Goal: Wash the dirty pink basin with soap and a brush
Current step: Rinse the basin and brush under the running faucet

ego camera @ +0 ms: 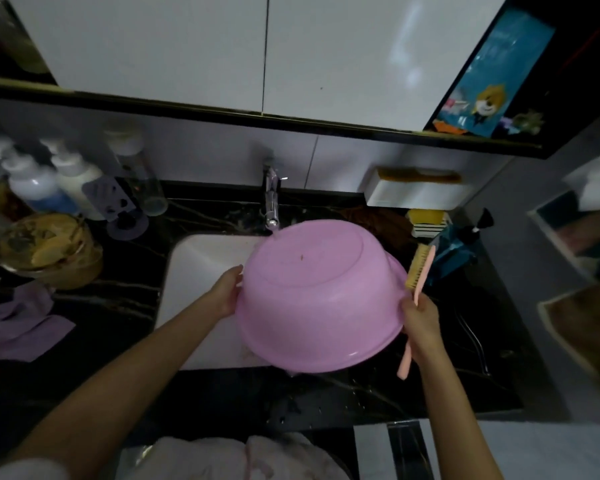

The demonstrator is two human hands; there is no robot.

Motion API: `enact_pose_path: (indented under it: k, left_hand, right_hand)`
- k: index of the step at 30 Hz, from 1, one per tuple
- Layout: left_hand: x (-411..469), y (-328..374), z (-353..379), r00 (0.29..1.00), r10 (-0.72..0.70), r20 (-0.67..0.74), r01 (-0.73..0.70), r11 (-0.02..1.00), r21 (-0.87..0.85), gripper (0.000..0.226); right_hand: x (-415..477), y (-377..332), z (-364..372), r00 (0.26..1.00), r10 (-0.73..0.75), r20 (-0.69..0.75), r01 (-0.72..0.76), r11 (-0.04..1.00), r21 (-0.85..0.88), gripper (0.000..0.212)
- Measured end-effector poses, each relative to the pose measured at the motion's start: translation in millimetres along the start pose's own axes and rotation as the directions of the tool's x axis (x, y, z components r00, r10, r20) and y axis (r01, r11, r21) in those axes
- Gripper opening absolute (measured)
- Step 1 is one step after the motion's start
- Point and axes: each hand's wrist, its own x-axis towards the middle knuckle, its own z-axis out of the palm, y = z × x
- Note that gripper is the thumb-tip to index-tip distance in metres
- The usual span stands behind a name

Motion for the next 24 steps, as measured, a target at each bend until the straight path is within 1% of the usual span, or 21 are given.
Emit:
enact_pose_path:
  k: [1, 3, 5, 7, 11, 13, 16, 19, 22, 24]
  left_hand:
    - [14, -1, 4, 0.999, 0.021, 0.034, -0.022, 0.999, 0.044, 0.024]
    - [20, 3, 22, 0.991, 0.023, 0.132, -0.035, 0.995, 0.093, 0.031]
    - [2, 13, 47, 0.981, 0.025, 0.192, -0.046, 0.993, 0.107, 0.021]
    - [-2, 16, 63, 0.974, 0.014, 0.227, -0.035, 0.995, 0.092, 0.018]
    - [9, 19, 72, 0.976, -0.011, 0.216, -0.013, 0.994, 0.108, 0.020]
    - [9, 20, 74, 0.977, -0.021, 0.213, 0.000, 0.995, 0.099, 0.029]
    - [6, 19, 70, 0.980, -0.026, 0.199, -0.008, 0.986, 0.164, 0.034]
    - [9, 21, 58, 0.982, -0.036, 0.183, -0.012, 0.967, 0.256, 0.025]
    - [7, 31, 47, 0.979, -0.056, 0.195, -0.027, 0.917, 0.398, 0.016]
    - [-2, 41, 43, 0.973, -0.063, 0.222, -0.054, 0.872, 0.486, 0.015]
  right_hand:
    - [-5, 0, -3, 0.999, -0.016, -0.046, 0.017, 1.000, 0.015, 0.028]
    - [-15, 0, -6, 0.990, -0.052, -0.134, 0.059, 0.997, 0.053, 0.027]
    - [-24, 1, -9, 0.970, -0.102, -0.220, 0.117, 0.991, 0.057, 0.022]
    - [-29, 2, -12, 0.947, -0.147, -0.286, 0.167, 0.985, 0.045, 0.019]
    - [-42, -4, -14, 0.910, -0.229, -0.347, 0.243, 0.970, -0.002, 0.016]
    - [-50, -12, -12, 0.892, -0.309, -0.329, 0.310, 0.949, -0.052, 0.014]
    - [-58, -27, -10, 0.868, -0.419, -0.267, 0.402, 0.908, -0.117, 0.032]
    - [-58, -45, -13, 0.843, -0.509, -0.174, 0.466, 0.852, -0.239, 0.026]
    - [-54, -72, -21, 0.795, -0.605, -0.043, 0.556, 0.756, -0.346, 0.029]
    - [-50, -92, -26, 0.758, -0.651, 0.041, 0.612, 0.689, -0.388, 0.028]
